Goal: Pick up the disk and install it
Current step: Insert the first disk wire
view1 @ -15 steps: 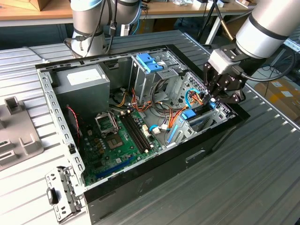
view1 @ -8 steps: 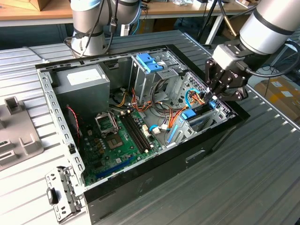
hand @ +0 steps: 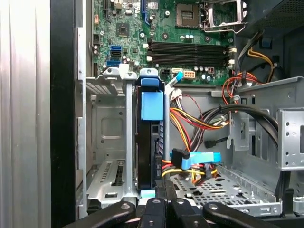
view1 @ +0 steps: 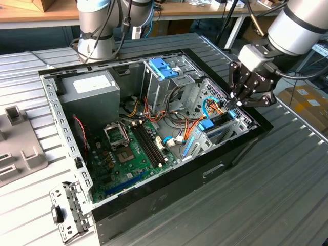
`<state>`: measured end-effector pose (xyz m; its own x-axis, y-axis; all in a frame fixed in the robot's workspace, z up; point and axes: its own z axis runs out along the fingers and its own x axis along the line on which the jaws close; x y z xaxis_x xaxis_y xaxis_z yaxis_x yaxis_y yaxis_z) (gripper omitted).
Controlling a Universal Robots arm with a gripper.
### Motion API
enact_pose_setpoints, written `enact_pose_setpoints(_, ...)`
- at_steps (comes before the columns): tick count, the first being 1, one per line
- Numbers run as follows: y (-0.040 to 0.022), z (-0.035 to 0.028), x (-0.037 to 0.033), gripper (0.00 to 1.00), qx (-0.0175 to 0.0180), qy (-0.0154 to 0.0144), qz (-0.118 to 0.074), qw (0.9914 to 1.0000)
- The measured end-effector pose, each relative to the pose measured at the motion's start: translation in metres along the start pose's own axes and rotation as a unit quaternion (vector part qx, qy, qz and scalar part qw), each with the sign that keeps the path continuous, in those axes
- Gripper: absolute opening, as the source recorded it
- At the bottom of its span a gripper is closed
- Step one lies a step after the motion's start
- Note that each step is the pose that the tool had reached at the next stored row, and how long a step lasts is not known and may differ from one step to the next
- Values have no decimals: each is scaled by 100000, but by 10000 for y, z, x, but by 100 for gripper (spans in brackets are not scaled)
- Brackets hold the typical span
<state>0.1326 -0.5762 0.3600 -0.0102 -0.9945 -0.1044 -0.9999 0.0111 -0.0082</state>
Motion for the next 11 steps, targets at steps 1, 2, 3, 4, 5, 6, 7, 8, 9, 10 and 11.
enact_pose_setpoints(1,-12,-6,-1,11,-2,-5,3,100000)
enact_pose_setpoints(2,-23,-15,-2,11,-1,-7,2,100000)
enact_pose_setpoints(3,-44,-33,-4,11,-3,-9,0,100000)
enact_pose_setpoints(4,-56,-44,-5,11,-5,-9,0,100000)
enact_pose_setpoints(5,-66,-53,-6,11,-6,-13,-1,100000)
enact_pose_setpoints(6,-79,-66,-7,11,-8,-18,1,100000)
enact_pose_setpoints(7,-89,-76,-8,11,-11,-20,0,100000)
enact_pose_setpoints(8,-100,-89,-10,11,-14,-17,-1,100000)
enact_pose_setpoints(9,-118,-111,-13,11,-16,-21,-3,100000)
enact_pose_setpoints(10,-131,-130,-14,11,-17,-30,3,100000)
enact_pose_setpoints(11,-144,-151,-17,11,-19,-24,1,100000)
